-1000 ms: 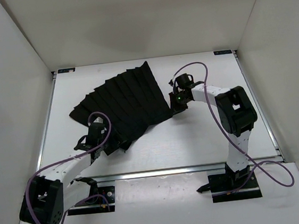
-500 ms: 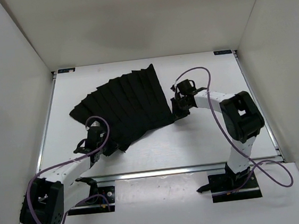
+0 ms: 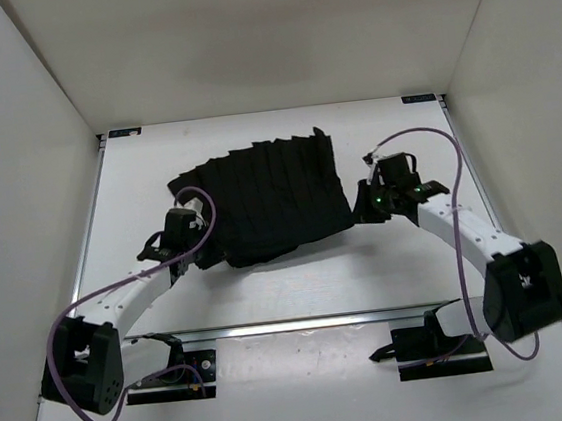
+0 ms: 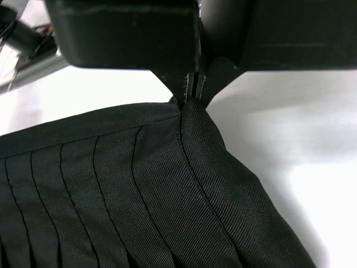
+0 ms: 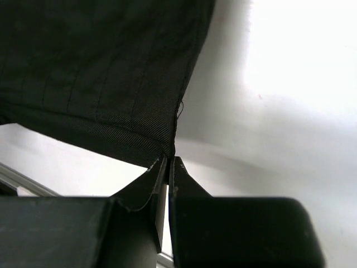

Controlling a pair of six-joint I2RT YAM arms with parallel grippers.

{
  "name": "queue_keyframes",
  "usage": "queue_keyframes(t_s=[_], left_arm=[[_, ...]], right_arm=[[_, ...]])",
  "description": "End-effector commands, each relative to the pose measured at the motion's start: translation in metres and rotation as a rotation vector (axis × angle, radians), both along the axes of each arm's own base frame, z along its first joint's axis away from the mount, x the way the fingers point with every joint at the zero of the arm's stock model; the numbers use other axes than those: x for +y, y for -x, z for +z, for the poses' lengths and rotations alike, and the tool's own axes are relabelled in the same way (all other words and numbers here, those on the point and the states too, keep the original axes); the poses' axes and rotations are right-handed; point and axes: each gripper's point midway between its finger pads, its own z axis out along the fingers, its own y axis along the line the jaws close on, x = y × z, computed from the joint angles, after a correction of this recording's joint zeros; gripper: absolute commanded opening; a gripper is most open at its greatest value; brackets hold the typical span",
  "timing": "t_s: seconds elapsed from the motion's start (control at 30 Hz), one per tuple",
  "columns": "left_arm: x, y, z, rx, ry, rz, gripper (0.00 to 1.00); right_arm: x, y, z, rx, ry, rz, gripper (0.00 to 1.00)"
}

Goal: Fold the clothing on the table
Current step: Fold the skirt

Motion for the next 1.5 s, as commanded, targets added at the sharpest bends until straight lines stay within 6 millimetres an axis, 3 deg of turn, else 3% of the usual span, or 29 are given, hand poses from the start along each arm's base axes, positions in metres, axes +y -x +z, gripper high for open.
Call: queue_keyframes(t_s=[0.0, 0.03, 0.1, 0.17, 0.23, 0.33, 0.4, 0.77, 0.9, 0.97, 1.07, 1.13, 1.47], left_arm=[[0.006, 0.006, -0.003, 0.036, -0.103, -0.122, 0.0], [0.005, 0.008, -0.002, 0.047, -0.111, -0.146, 0.0], [0.006, 0.01, -0.008, 0.081, -0.138, -0.172, 0.13], [0.009, 0.016, -0.017, 0.117, -0.148, -0.172, 0.45], [0.009, 0.018, -0.019, 0.123, -0.135, -0.162, 0.62], [0.011, 0.023, -0.022, 0.12, -0.142, -0.141, 0.74], [0.013, 0.026, -0.023, 0.118, -0.132, -0.12, 0.75], [-0.018, 0.036, -0.039, 0.087, -0.021, -0.076, 0.68], [-0.015, 0.032, -0.045, 0.093, -0.028, -0.053, 0.64], [-0.011, 0.031, -0.044, 0.086, -0.037, -0.042, 0.56], [-0.006, 0.029, -0.046, 0.077, -0.051, -0.021, 0.26], [-0.003, 0.03, -0.047, 0.082, -0.06, -0.016, 0.0], [-0.002, 0.011, -0.009, 0.005, -0.075, -0.078, 0.0]], right_arm=[[-0.027, 0.021, -0.003, 0.013, 0.029, -0.098, 0.0], [-0.027, 0.024, 0.0, -0.001, 0.02, -0.102, 0.0], [-0.028, 0.038, -0.012, 0.045, 0.011, -0.111, 0.0], [-0.026, 0.047, -0.018, 0.066, -0.001, -0.109, 0.0], [-0.023, 0.051, -0.025, 0.085, -0.017, -0.114, 0.0], [-0.018, 0.053, -0.027, 0.087, -0.034, -0.109, 0.0], [-0.016, 0.054, -0.028, 0.086, -0.042, -0.099, 0.0], [-0.016, 0.058, -0.03, 0.085, -0.047, -0.094, 0.0], [-0.012, 0.062, -0.032, 0.097, -0.068, -0.089, 0.0], [-0.012, 0.061, -0.029, 0.089, -0.073, -0.088, 0.0], [-0.01, 0.061, -0.03, 0.086, -0.068, -0.076, 0.0], [-0.009, 0.06, -0.031, 0.091, -0.067, -0.072, 0.0], [-0.009, 0.043, -0.043, 0.145, -0.054, -0.058, 0.0]])
